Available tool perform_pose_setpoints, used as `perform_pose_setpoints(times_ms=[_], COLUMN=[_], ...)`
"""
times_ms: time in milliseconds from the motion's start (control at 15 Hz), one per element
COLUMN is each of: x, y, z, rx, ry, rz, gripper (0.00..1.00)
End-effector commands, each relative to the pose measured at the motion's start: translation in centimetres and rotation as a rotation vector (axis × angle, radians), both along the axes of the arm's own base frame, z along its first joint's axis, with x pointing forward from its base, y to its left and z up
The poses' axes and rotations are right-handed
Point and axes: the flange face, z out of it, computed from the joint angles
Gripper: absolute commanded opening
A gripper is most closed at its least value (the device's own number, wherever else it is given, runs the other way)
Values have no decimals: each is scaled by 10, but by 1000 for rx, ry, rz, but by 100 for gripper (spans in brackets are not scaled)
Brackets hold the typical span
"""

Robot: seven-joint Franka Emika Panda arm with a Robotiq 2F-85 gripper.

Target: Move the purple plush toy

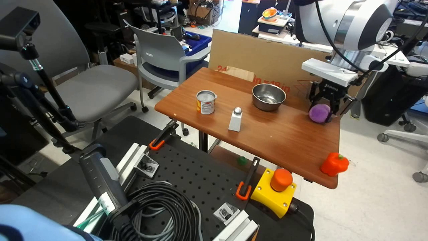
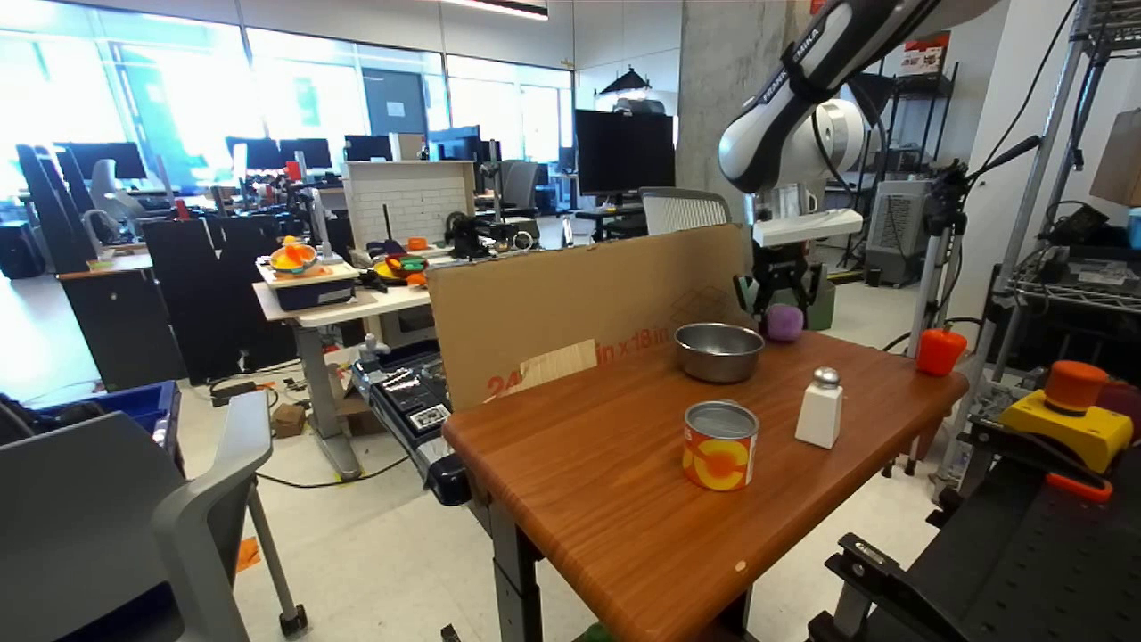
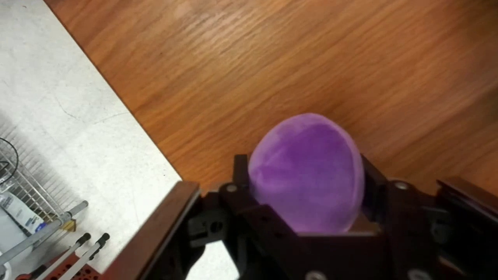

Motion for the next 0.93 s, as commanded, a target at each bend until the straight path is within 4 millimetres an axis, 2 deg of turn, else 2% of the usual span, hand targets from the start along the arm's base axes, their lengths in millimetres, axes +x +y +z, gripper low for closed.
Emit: perform_pose_setpoints(times_ms=[0, 200, 333, 400, 467, 533, 867], x=[7, 7, 3, 1, -6, -16, -83], y=[-15, -6, 4, 7, 14, 22, 48], z=[-4, 22, 48, 58, 71, 83, 127], rx=[-20, -5, 23, 36, 62, 90, 189], ry=[9, -19, -39, -43, -32, -7, 144], rz=[3, 50, 100, 122, 171, 239, 439], gripper=[34, 16, 4, 2, 6, 6, 6])
